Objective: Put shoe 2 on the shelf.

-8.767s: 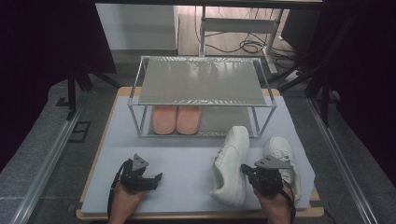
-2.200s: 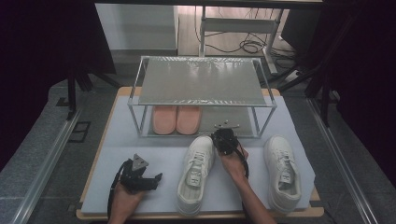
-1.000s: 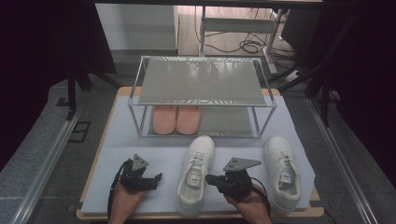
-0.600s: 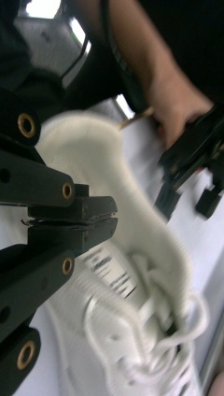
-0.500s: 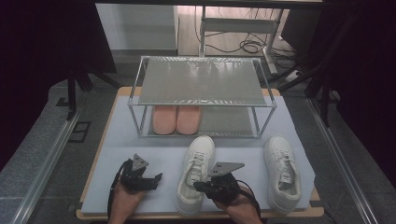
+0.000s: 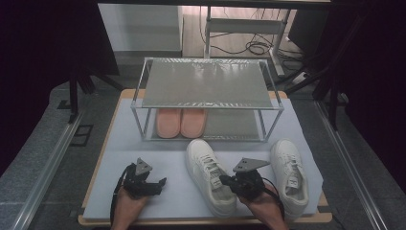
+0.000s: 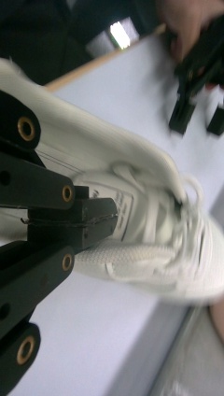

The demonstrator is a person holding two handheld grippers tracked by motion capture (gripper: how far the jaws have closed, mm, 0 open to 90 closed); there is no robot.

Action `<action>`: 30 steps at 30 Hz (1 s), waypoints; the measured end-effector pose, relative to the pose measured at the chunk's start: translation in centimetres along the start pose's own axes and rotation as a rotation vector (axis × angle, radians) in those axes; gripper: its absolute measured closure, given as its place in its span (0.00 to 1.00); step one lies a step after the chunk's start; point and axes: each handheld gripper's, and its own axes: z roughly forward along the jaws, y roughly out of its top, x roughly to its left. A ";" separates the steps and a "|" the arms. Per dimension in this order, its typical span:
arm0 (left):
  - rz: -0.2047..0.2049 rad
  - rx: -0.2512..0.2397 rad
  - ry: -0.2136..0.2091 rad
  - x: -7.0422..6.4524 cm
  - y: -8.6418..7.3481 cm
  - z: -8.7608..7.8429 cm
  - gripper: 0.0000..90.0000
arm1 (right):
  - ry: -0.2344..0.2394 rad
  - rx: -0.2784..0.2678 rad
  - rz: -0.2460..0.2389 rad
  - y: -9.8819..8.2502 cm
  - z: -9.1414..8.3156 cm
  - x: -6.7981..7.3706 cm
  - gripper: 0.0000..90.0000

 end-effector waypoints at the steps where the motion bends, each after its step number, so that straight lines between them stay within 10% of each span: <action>1: 0.000 0.000 0.000 0.0 0.0 0.0 0.15 | -0.007 0.003 0.004 0.0 -0.2 -0.2 1.00; 17: 0.005 0.005 -0.001 0.0 0.0 0.0 0.15 | 0.021 0.122 0.075 1.0 -2.4 -2.5 0.64; 30: 0.001 0.001 -0.001 0.0 0.0 0.0 0.15 | 0.028 0.220 0.078 1.0 0.1 -2.7 0.67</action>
